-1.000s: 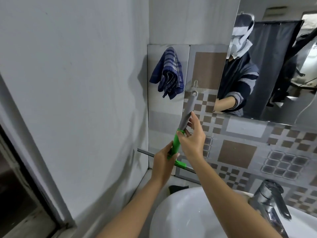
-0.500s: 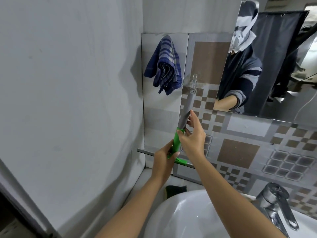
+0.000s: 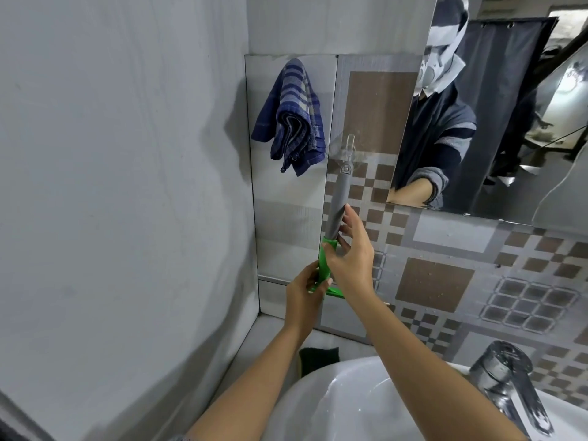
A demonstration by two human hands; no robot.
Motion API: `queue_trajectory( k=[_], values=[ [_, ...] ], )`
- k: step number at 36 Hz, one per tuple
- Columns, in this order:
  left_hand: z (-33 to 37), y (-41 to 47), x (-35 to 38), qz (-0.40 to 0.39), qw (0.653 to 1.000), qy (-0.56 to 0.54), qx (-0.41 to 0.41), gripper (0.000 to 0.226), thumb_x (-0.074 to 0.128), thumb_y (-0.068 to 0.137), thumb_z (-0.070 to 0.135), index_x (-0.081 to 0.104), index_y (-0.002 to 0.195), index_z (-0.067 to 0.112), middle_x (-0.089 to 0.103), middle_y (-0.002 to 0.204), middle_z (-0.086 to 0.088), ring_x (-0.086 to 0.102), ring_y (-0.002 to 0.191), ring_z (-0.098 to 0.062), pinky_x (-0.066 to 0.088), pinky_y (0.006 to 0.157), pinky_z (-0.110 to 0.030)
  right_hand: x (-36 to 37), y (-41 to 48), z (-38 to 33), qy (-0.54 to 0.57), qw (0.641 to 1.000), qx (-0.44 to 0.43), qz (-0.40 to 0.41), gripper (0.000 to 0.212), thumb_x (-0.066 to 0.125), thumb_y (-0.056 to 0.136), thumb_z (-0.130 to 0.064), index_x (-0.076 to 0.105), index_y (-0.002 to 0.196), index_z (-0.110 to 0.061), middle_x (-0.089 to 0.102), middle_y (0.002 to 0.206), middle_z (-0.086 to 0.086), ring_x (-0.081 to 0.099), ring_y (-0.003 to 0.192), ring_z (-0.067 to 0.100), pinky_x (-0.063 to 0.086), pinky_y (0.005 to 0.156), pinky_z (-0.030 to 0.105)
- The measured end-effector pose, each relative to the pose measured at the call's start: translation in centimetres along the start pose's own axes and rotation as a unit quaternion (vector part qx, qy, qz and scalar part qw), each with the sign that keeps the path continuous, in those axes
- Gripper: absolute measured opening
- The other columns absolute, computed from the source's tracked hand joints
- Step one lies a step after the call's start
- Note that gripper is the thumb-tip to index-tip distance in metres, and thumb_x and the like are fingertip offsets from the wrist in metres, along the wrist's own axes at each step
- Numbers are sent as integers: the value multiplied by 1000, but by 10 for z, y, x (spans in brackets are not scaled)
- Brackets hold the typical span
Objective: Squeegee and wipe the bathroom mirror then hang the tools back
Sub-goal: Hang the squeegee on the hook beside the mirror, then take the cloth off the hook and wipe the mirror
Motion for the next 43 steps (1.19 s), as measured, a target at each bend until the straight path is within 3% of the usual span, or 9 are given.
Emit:
queue_trajectory(
  k=[5,9,14,19,26,30,35,40,43],
  values=[
    [0,-2,0,-35,999,39,-10,36,59,89,12,55,123,22,61,122,3,55,114,-12,45,100,-30,-3,0,-1,-16,1000,5,-17,76,68,77,4,33,141,-17,48,134,5,45,125,17,46,101,36],
    [19,0,-17,-7,997,76,13,41,58,89,25,48,128,24,50,131,7,45,120,-6,38,97,-13,-13,0,-13,-17,1000,-8,-14,67,66,82,-4,35,140,-17,48,133,3,46,123,16,42,104,34],
    [103,21,-51,93,982,94,136,30,55,92,20,51,120,30,49,117,22,47,111,6,37,99,-17,-34,12,-63,-18,996,-80,38,49,58,89,-12,42,135,-14,48,129,4,45,114,12,35,96,15],
    [212,56,-74,155,951,67,259,29,50,94,22,52,123,21,53,119,11,50,117,-6,39,98,-16,-40,53,-129,19,988,-149,39,41,54,92,-15,45,133,-15,49,118,-7,50,108,8,42,95,24],
    [260,118,-73,91,970,104,202,46,42,97,35,37,138,17,43,141,-1,42,127,-13,35,107,-33,-15,118,-181,19,991,-127,-42,38,44,96,-32,46,133,-20,49,129,5,49,117,17,42,99,33],
    [251,135,-65,33,981,83,173,37,42,97,34,45,131,20,54,129,-5,53,117,-15,43,101,-43,5,135,-180,-3,992,-100,-82,45,42,96,-37,40,139,-23,43,136,5,46,122,20,39,95,26],
    [245,138,-60,1,976,71,206,20,49,95,26,57,112,33,65,112,4,61,104,-10,50,91,-35,22,140,-171,-18,993,-83,-78,49,47,95,-33,35,141,-21,45,133,9,45,120,23,35,89,23],
    [256,136,-61,10,970,50,236,35,50,94,15,58,96,49,67,96,17,63,95,-6,51,86,-30,20,144,-174,-10,994,-103,-29,41,50,94,-17,45,134,-17,54,123,7,49,102,12,35,80,18],
    [263,137,-64,22,969,46,242,45,52,92,10,60,88,55,67,90,20,64,93,-11,53,86,-39,17,145,-178,-8,993,-120,-12,38,51,93,-12,50,131,-15,55,122,6,45,97,7,34,77,10]
  ],
)
Point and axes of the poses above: each hand's wrist, its own y-axis towards the middle knuckle, its own x-axis out of the palm, z = x × y, the point moved 7 cm from there along y, towards the middle knuckle
